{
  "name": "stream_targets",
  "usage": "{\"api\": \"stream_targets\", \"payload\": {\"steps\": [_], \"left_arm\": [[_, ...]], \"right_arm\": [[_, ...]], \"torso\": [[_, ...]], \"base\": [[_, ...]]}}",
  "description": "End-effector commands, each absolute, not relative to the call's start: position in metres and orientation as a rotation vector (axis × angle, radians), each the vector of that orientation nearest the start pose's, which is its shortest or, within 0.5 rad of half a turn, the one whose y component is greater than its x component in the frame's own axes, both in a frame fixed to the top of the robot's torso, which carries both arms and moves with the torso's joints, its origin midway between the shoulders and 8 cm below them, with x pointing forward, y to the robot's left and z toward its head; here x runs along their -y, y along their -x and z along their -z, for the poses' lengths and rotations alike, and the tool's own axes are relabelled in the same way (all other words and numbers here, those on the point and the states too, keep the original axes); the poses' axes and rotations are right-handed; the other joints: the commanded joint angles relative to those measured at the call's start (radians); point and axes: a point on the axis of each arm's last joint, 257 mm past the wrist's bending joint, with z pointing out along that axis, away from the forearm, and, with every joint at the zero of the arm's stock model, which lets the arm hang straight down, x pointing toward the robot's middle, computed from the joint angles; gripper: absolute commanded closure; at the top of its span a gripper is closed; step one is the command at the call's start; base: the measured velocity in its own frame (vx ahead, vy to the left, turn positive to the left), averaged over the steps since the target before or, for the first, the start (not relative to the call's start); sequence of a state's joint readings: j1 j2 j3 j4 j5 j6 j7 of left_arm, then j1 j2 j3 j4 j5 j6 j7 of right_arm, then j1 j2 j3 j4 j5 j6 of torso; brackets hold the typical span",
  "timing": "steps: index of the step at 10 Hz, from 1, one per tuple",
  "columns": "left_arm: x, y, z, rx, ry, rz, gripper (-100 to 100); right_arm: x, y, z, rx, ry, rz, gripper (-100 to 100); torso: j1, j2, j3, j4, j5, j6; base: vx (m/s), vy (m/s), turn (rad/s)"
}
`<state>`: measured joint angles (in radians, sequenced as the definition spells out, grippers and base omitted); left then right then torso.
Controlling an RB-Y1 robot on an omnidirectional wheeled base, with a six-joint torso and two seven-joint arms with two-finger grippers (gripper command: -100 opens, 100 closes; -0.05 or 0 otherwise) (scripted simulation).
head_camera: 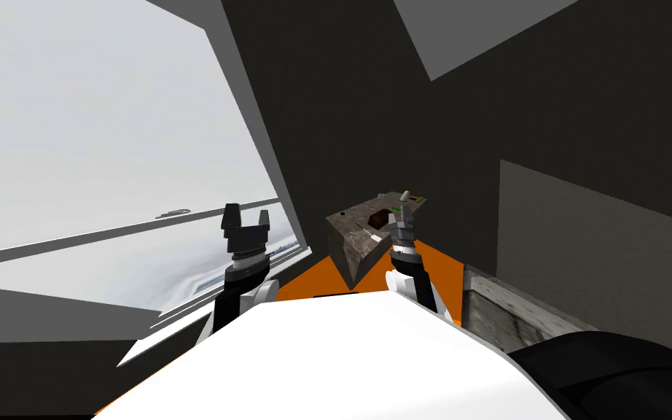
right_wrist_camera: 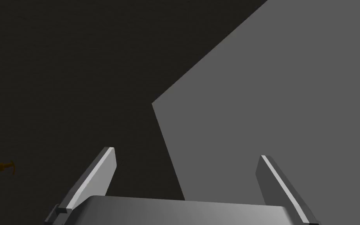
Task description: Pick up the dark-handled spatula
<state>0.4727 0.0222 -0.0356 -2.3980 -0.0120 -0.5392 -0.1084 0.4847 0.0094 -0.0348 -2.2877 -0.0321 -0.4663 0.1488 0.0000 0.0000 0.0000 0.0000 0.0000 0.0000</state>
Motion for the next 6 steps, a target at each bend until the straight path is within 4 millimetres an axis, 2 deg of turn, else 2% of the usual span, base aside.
{"api": "stream_targets", "payload": {"steps": [1,6], "left_arm": [[-0.254,-0.312,-0.089,-0.528,0.458,1.276,0],[-0.254,-0.312,-0.089,-0.528,0.458,1.276,0]], "right_arm": [[0.292,-0.348,-0.026,-0.659,-0.606,-1.153,-100],[0.287,-0.356,-0.016,-0.766,-0.521,-1.15,-100]], "torso": [[0.0,0.0,0.0,0.0,0.0,0.0],[0.0,0.0,0.0,0.0,0.0,0.0]], "base": [[0.0,0.003,0.015],[0.001,0.012,0.024]]}}
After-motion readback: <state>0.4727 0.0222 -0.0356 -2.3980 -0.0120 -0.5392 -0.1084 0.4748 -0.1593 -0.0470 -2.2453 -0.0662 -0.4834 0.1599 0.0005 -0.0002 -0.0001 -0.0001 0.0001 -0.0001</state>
